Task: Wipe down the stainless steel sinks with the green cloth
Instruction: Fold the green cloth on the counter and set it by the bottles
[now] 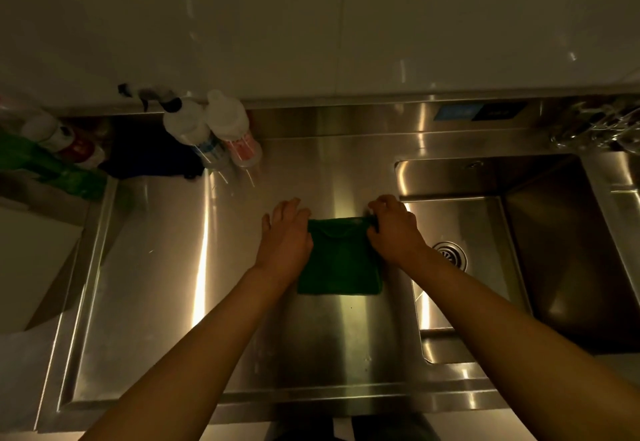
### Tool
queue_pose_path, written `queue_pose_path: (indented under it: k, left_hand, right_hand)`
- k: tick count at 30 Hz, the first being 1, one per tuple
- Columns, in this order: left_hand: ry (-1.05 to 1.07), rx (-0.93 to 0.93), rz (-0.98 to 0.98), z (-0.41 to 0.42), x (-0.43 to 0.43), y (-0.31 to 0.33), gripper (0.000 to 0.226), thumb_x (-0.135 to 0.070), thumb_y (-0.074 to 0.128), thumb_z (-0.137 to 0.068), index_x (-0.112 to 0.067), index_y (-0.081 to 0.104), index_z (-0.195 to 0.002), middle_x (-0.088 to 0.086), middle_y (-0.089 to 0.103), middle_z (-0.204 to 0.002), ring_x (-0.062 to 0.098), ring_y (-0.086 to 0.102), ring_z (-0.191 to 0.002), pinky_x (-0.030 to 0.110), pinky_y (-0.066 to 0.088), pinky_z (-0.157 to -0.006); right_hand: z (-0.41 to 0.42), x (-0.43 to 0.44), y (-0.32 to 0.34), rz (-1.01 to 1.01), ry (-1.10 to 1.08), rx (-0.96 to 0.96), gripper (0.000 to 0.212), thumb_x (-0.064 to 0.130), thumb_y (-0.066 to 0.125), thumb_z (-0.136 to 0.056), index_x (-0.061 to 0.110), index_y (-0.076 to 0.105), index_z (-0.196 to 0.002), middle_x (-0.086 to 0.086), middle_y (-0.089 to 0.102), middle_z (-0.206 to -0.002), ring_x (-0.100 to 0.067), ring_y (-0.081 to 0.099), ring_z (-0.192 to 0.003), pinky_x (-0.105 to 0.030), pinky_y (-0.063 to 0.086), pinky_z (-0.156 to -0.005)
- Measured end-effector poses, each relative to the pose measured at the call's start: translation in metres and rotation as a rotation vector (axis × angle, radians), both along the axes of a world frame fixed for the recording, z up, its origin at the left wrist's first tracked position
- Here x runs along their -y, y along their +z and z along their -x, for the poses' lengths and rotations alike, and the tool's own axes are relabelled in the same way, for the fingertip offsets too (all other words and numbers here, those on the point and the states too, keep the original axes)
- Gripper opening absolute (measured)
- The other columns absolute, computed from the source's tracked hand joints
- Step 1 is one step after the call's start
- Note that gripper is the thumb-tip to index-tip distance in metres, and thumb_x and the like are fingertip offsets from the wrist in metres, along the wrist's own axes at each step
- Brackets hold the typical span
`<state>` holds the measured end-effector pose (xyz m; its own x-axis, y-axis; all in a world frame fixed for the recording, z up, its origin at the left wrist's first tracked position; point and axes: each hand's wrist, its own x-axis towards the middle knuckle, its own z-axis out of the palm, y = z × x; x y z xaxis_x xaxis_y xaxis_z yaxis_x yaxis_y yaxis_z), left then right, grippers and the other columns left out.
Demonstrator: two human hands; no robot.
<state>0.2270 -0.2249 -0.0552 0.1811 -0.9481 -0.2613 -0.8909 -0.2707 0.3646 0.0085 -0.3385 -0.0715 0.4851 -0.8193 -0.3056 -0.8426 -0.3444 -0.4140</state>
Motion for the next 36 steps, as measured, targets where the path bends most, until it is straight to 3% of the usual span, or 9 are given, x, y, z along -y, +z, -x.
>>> queue_pose_path:
  k: [4,9,13,15,18,23,26,31,36]
  left_hand:
    - [-0.142,0.021,0.017,0.013,-0.024,-0.008,0.054,-0.033,0.054,-0.103,-0.021,0.043,-0.155,0.006,0.029,-0.166,0.029,0.021,-0.155,0.055,0.022,-0.123]
    - [-0.146,0.015,-0.128,0.019,-0.051,-0.03,0.074,-0.049,0.047,-0.106,-0.025,0.012,-0.166,0.0,-0.003,-0.175,0.027,-0.003,-0.16,0.056,0.008,-0.128]
    - [-0.262,0.059,-0.018,0.018,-0.053,-0.031,0.066,-0.042,0.056,-0.103,-0.024,0.031,-0.161,0.004,0.026,-0.169,0.027,0.022,-0.156,0.052,0.016,-0.128]
    - [-0.28,0.037,-0.042,0.019,-0.053,-0.031,0.069,-0.043,0.056,-0.103,-0.024,0.027,-0.163,0.004,0.025,-0.169,0.026,0.021,-0.156,0.051,0.016,-0.128]
    - [-0.175,-0.054,-0.074,0.01,-0.052,-0.031,0.085,-0.052,0.061,-0.098,-0.025,0.017,-0.166,0.002,0.01,-0.173,0.027,0.009,-0.159,0.054,0.014,-0.127]
    - [-0.131,-0.074,-0.177,-0.004,-0.041,-0.028,0.11,-0.062,0.071,-0.085,-0.028,0.004,-0.166,0.0,-0.007,-0.174,0.032,-0.002,-0.16,0.06,0.016,-0.126]
    - [-0.087,-0.056,-0.174,-0.007,-0.041,-0.026,0.117,-0.065,0.075,-0.08,-0.029,0.005,-0.166,0.001,-0.005,-0.174,0.034,-0.001,-0.16,0.063,0.017,-0.125]
    - [-0.212,-0.057,-0.131,0.0,-0.06,-0.029,0.102,-0.06,0.069,-0.087,-0.034,0.008,-0.166,-0.002,-0.01,-0.174,0.031,-0.002,-0.16,0.061,0.014,-0.127]
    - [-0.222,-0.098,-0.217,0.007,-0.083,-0.032,0.108,-0.056,0.072,-0.084,-0.031,0.006,-0.166,0.001,-0.011,-0.174,0.031,0.005,-0.159,0.059,0.017,-0.126]
  right_hand:
    - [0.002,-0.035,-0.001,0.14,0.177,0.103,0.057,0.027,0.056,-0.094,0.016,0.045,-0.148,-0.008,0.038,-0.157,-0.028,0.034,-0.145,-0.052,0.028,-0.117]
    - [0.01,-0.077,-0.023,0.125,0.374,-0.013,0.066,0.041,0.047,-0.101,0.024,0.024,-0.16,-0.001,0.013,-0.17,-0.023,0.006,-0.156,-0.053,0.01,-0.123]
    - [0.015,-0.081,-0.025,0.238,0.373,0.074,0.051,0.029,0.057,-0.095,0.023,0.05,-0.145,-0.007,0.043,-0.154,-0.028,0.039,-0.142,-0.058,0.036,-0.114]
    - [0.017,-0.077,-0.023,0.2,0.382,0.057,0.049,0.031,0.058,-0.095,0.025,0.053,-0.143,-0.005,0.042,-0.156,-0.027,0.039,-0.144,-0.056,0.034,-0.115]
    - [0.017,-0.07,-0.02,0.103,0.317,0.004,0.062,0.041,0.056,-0.094,0.03,0.04,-0.152,0.0,0.02,-0.167,-0.025,0.021,-0.153,-0.055,0.019,-0.122]
    - [0.013,-0.054,-0.012,-0.088,0.05,-0.034,0.111,0.055,0.072,-0.076,0.026,0.008,-0.162,-0.002,0.007,-0.169,-0.028,0.008,-0.155,-0.057,0.016,-0.122]
    - [0.018,-0.048,-0.012,-0.104,0.056,-0.092,0.114,0.06,0.074,-0.076,0.029,0.005,-0.162,0.0,0.004,-0.169,-0.029,0.003,-0.155,-0.055,0.013,-0.124]
    - [0.026,-0.058,-0.019,-0.104,0.093,-0.083,0.113,0.061,0.069,-0.082,0.03,-0.004,-0.162,0.0,-0.002,-0.17,-0.029,0.001,-0.156,-0.055,0.01,-0.123]
    - [0.03,-0.072,-0.019,-0.132,0.102,-0.028,0.121,0.054,0.08,-0.07,0.029,0.005,-0.162,0.0,0.004,-0.17,-0.027,0.017,-0.153,-0.05,0.022,-0.121]
